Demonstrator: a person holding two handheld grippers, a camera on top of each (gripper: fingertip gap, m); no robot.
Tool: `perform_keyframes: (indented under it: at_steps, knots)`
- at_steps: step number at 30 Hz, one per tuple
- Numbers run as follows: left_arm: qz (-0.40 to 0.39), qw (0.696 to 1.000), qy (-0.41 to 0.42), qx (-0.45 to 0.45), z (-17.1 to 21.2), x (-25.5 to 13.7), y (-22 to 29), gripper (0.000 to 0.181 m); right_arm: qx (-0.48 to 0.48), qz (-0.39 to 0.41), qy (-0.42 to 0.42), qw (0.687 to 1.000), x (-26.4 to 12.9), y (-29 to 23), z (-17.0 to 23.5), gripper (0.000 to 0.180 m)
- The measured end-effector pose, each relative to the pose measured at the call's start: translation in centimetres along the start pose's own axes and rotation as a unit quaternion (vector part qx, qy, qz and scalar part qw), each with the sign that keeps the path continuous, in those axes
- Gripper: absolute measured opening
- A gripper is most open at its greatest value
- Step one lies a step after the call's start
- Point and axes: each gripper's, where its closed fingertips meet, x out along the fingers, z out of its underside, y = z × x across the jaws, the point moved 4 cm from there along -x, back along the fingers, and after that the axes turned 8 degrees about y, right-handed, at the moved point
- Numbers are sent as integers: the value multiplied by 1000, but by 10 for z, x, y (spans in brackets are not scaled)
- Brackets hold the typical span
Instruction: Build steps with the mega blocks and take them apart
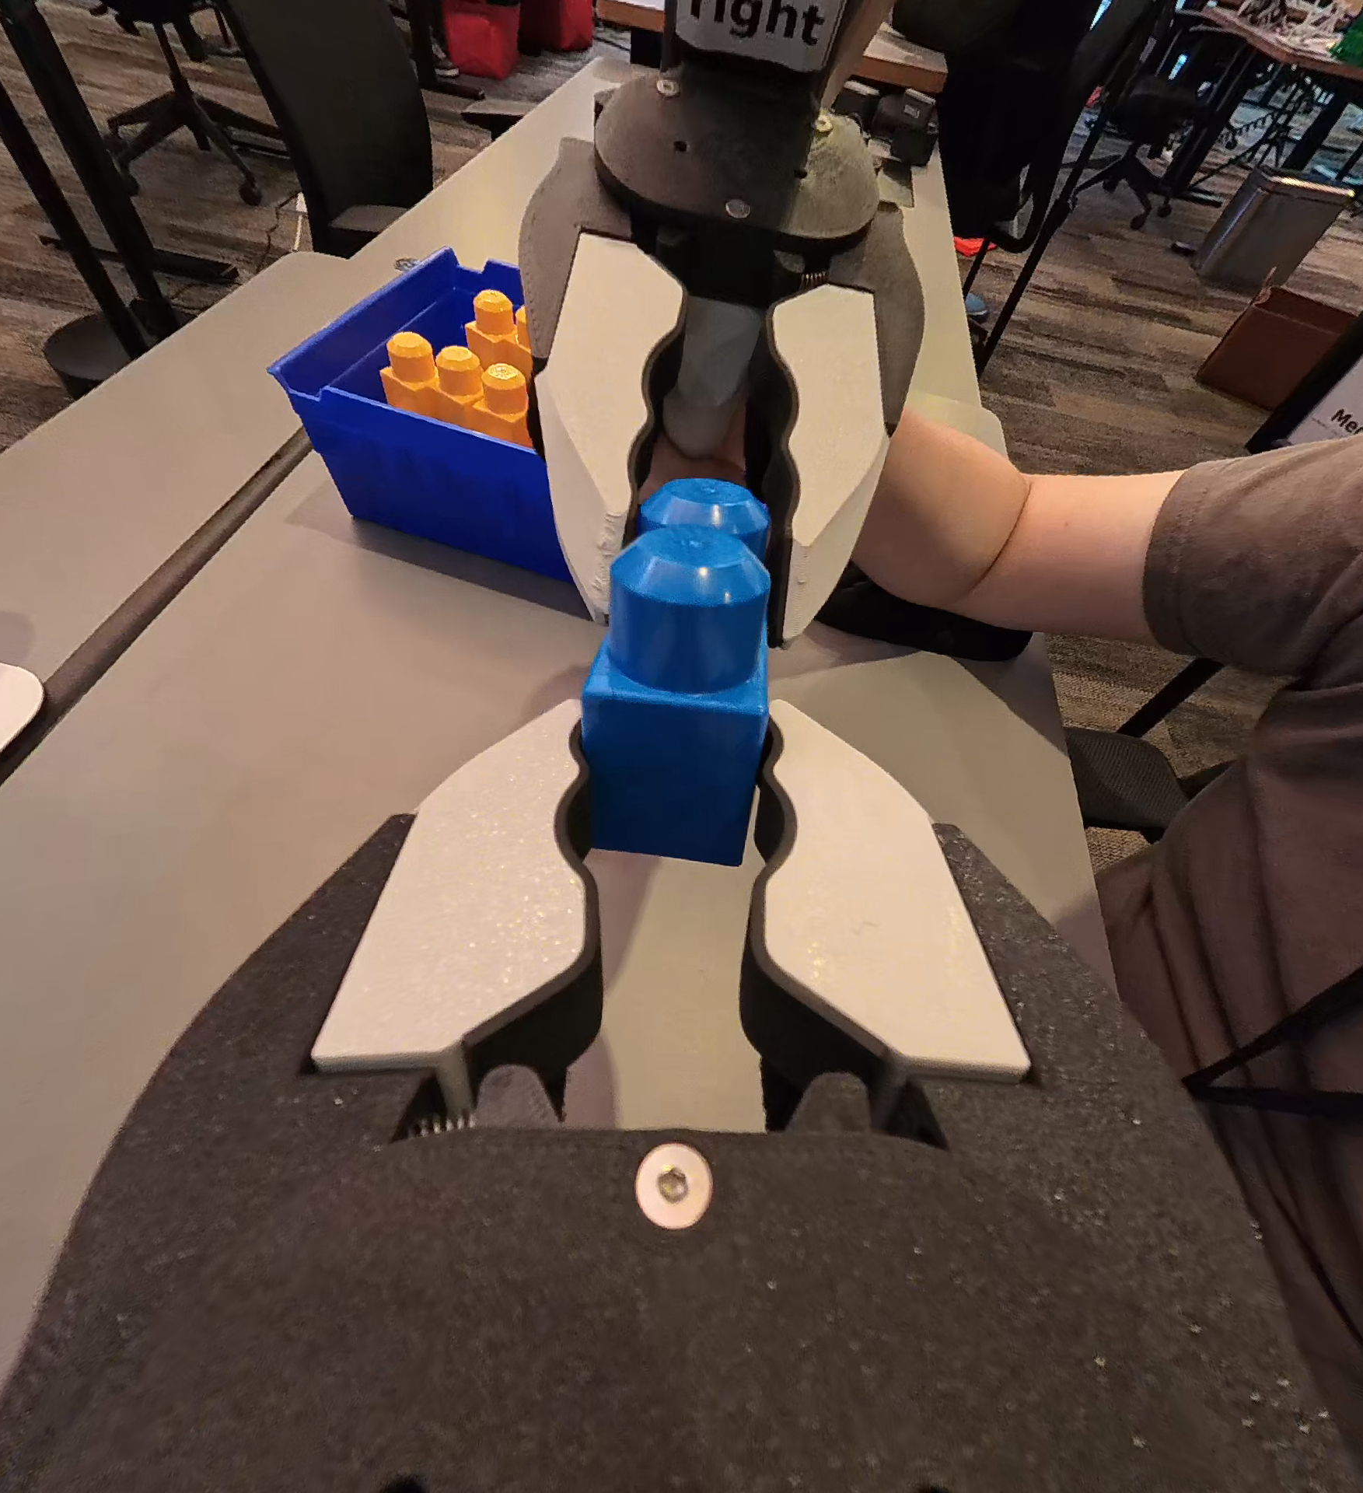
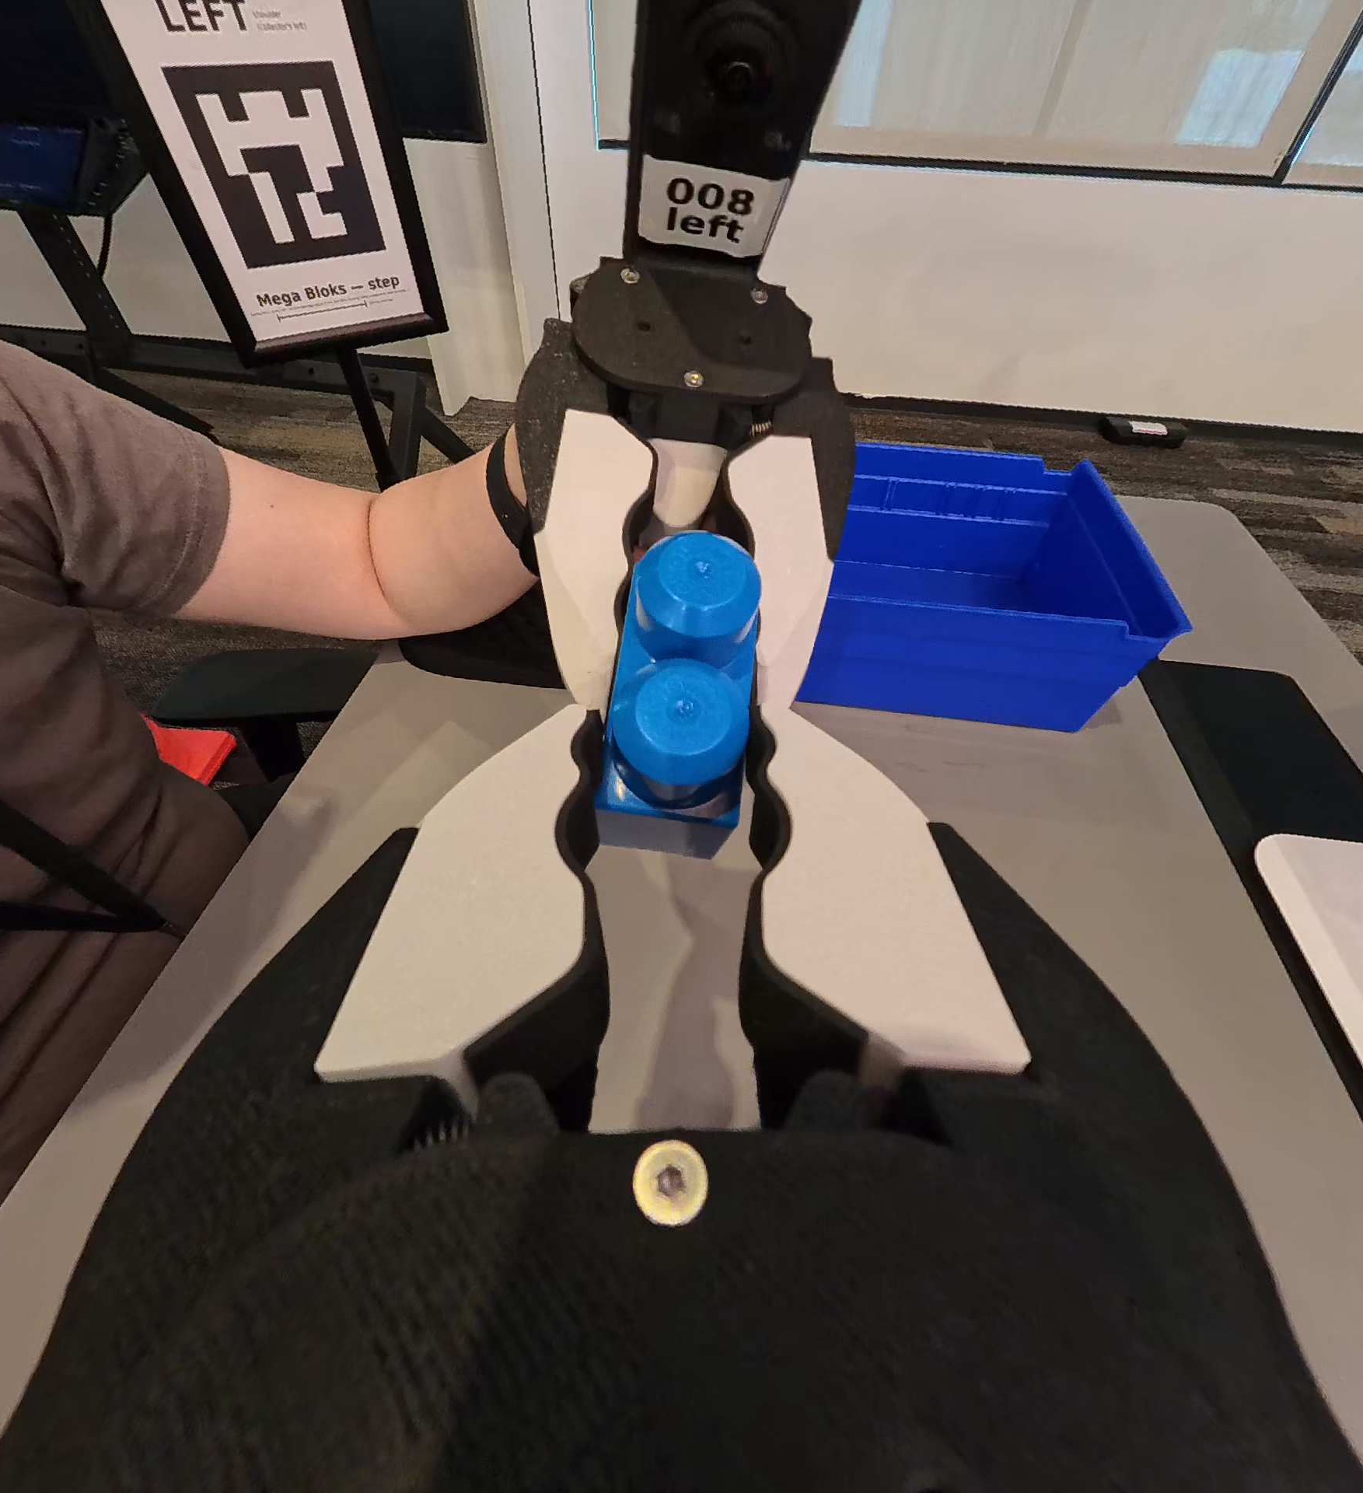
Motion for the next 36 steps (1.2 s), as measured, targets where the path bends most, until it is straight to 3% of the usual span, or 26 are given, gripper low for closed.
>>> perform_keyframes:
  at_steps: [6,8,10,13,16,19,23,29,32,36]
  knots:
    - [-3,1000,9,16,-3,0,0,36,-22,5,19,1000,-4,-1,-7,35]
    - [-11,1000,18,19,-7,-6,-2,36,-54,29,41,997,-12,-1,-18,56]
    - [-24,999,22,23,-11,-14,-5,36,-85,55,26,995,-23,1,-22,59]
    - [-64,997,20,42,-15,-29,-13,36,-116,96,-67,986,-39,11,-6,58]
    - [-103,992,21,64,-20,-45,-19,36,-93,105,-198,970,-45,25,36,57]
    - [-122,989,34,70,-27,-63,-22,36,-37,110,-329,937,-43,42,91,55]
    - [-139,987,50,68,-33,-84,-25,36,23,81,-443,892,-34,44,149,53]
    - [-144,985,56,71,-35,-94,-27,36,35,84,-510,856,-25,47,183,51]
    - [-139,986,49,72,-33,-90,-26,36,36,81,-517,852,-24,46,185,37]
    - [-132,988,43,69,-31,-84,-26,36,30,74,-522,849,-29,45,179,37]
